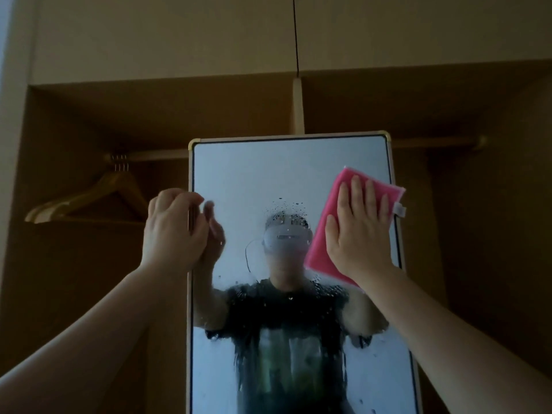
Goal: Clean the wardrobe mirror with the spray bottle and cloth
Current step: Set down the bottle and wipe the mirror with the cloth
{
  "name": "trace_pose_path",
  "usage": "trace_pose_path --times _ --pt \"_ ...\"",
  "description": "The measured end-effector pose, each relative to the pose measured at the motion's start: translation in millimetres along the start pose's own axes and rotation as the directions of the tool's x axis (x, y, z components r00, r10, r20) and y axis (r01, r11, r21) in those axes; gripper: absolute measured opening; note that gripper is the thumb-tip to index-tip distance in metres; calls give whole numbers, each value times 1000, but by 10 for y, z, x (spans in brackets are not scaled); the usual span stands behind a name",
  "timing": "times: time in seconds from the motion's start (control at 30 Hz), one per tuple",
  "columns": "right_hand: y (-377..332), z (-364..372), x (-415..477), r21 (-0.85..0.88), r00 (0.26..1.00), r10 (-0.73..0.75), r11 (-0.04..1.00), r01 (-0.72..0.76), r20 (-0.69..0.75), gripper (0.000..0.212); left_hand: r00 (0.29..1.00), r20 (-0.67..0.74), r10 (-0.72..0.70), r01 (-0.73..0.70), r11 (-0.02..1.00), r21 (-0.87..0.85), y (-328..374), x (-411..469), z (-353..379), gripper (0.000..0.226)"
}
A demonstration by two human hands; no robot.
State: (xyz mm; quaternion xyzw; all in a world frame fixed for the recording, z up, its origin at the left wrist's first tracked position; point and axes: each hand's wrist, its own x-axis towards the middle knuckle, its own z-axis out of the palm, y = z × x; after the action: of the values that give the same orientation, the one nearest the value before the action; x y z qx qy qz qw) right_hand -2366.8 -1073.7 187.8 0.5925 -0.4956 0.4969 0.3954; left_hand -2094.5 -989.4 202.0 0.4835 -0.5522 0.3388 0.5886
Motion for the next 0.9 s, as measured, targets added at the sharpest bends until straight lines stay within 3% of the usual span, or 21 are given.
trace_pose_path --times 0.2,0.37,0.53,0.9 --pt "6 32 3 -17 1000 16 1000 -16 10 65 974 121 -190 212 955 -207 -257 -82 165 36" --pt "26 28 34 -12 1000 -7 1000 7 11 64 973 172 -152 188 959 -215 -369 -171 303 16" --pt "52 62 61 -23 999 -46 999 46 21 64 960 194 -202 248 936 -250 -292 -153 319 35" --pt "214 225 198 -20 985 -150 988 152 85 67 952 186 -243 285 925 -250 -365 -153 535 36"
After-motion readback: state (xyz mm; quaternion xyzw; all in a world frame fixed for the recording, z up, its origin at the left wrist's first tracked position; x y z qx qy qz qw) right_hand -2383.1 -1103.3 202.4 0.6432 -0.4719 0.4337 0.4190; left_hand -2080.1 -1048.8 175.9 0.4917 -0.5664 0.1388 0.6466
